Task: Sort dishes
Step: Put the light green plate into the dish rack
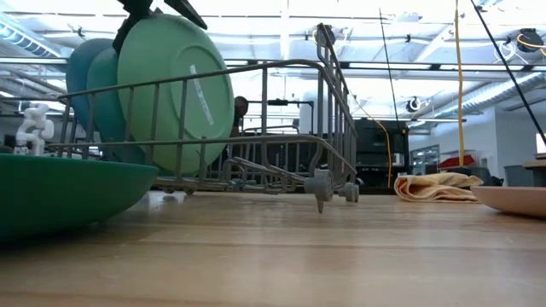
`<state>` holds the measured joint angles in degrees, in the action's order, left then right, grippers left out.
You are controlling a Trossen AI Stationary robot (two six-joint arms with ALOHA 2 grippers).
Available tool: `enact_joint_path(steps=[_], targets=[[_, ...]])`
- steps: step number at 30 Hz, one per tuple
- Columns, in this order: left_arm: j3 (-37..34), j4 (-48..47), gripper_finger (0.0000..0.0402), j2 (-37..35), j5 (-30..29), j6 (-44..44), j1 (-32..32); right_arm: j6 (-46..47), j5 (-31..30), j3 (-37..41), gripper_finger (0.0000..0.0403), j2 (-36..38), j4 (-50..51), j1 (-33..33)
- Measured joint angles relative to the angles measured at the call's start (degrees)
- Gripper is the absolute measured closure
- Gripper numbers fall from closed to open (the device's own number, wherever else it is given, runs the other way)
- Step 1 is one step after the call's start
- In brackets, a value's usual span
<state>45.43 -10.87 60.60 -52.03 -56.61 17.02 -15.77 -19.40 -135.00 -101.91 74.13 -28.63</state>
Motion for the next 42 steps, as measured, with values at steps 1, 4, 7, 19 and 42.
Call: enact_joint_path(steps=[1,4,7,19,42], targets=[[0.0,0.2,0.0283,0.0,0.2,0.2,0.0,0.0,0.0,0.0,0.0243,-0.1,0.0,0.0],[0.0,1.0,0.0254,-0.1,0.5,0.4,0.0,-0.1,0.2,0.0,0.0243,-0.2,0.0,-0.1],[0.0,1.2,0.0226,-0.6,0.7,0.4,0.0,0.0,0.2,0.0,0.0243,-0.2,0.0,-0.1],[-0.1,9.5,0.0191,-3.6,0.0,11.9,0.4,0.3,0.2,0.0,0.0243,-1.8,0.6,-0.8],[0.0,-0.3,0.0197,-5.3,-0.6,8.9,-1.0,0.2,1.5,0.0,0.0243,-3.1,-0.7,-1.1]])
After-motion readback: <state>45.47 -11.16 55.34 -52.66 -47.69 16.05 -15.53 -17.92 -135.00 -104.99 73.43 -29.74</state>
